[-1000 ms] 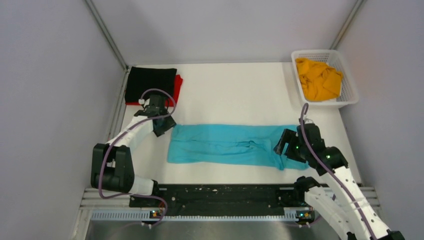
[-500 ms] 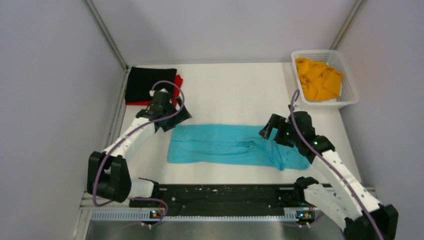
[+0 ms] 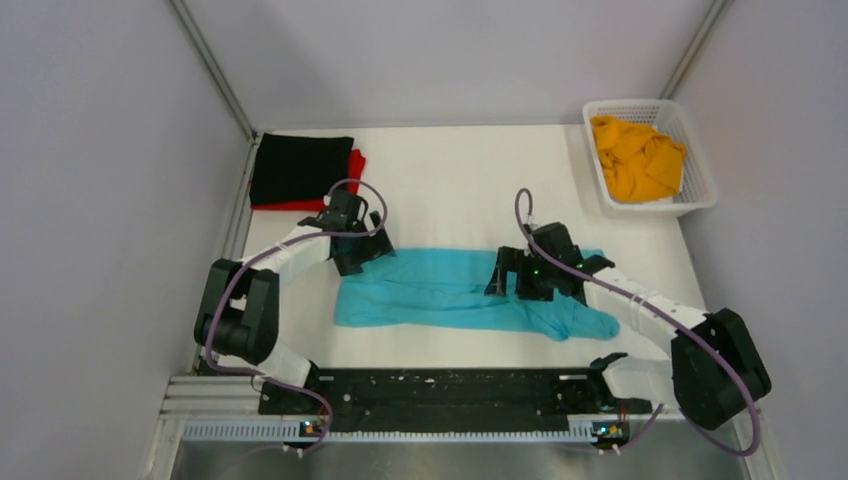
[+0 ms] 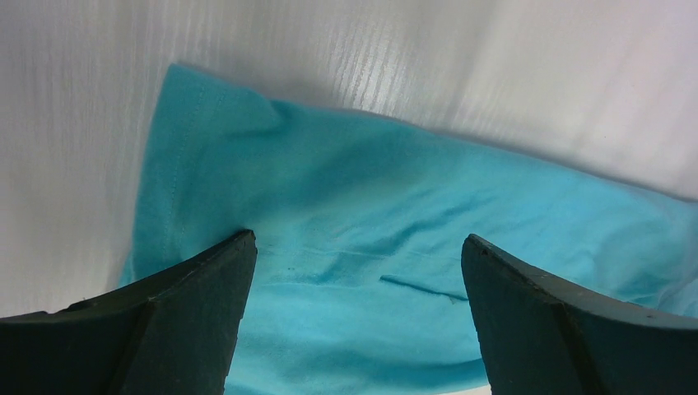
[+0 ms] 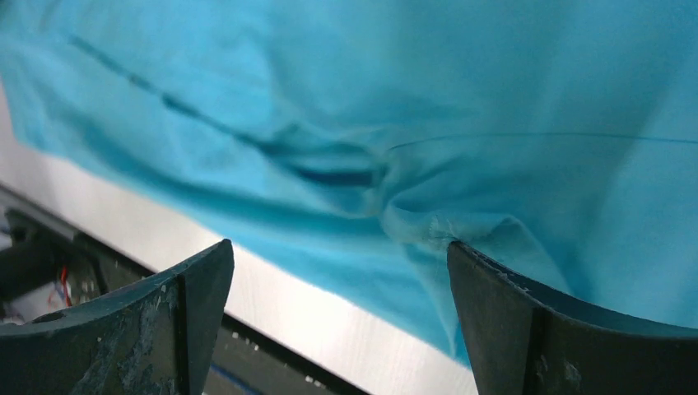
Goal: Fold and stack the t-shirts
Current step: Fold the other side of the tshirt into a rectangle, then rotate the tshirt 80 degrees
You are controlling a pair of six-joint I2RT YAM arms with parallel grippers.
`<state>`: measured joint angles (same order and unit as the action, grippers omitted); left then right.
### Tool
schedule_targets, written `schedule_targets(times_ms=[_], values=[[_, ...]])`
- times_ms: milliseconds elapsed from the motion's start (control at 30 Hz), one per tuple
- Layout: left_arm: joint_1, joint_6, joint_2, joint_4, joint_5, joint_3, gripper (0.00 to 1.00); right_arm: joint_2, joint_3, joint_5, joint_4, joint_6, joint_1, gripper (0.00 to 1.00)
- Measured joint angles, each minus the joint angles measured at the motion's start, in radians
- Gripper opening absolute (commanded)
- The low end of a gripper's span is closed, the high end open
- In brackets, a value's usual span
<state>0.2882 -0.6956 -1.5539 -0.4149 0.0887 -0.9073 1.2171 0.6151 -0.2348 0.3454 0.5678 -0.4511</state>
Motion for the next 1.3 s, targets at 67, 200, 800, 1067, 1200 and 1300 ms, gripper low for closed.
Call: schedule_targets(times_ms=[67, 200, 800, 1067, 1200, 1300], values=[[-0.003, 0.003, 0.000, -0.001, -0.005, 0.000, 0.99, -0.011, -0.002, -0.037, 0.000, -0.006, -0.062, 0.99], [-0.010, 0.009, 0.000, -0.004, -0.026, 0.000, 0.99, -0.118, -0.031, -0.134, 0.003, -0.011, -0.194, 0.99], [0.079, 0.015, -0.026, 0.035, 0.092, -0.087, 0.99, -0.304, -0.017, 0.325, 0.092, 0.089, -0.098, 0.98], [0.085, 0.021, -0.068, 0.036, 0.074, -0.091, 0.99, -0.057, -0.019, 0.208, -0.059, 0.088, -0.078, 0.96], [0.079, 0.026, -0.072, 0.034, 0.055, -0.091, 0.99, -0.051, -0.021, 0.074, -0.079, 0.078, -0.089, 0.99], [0.070, 0.030, -0.079, 0.023, 0.047, -0.091, 0.99, -0.053, -0.021, -0.014, -0.068, 0.064, -0.156, 0.99]])
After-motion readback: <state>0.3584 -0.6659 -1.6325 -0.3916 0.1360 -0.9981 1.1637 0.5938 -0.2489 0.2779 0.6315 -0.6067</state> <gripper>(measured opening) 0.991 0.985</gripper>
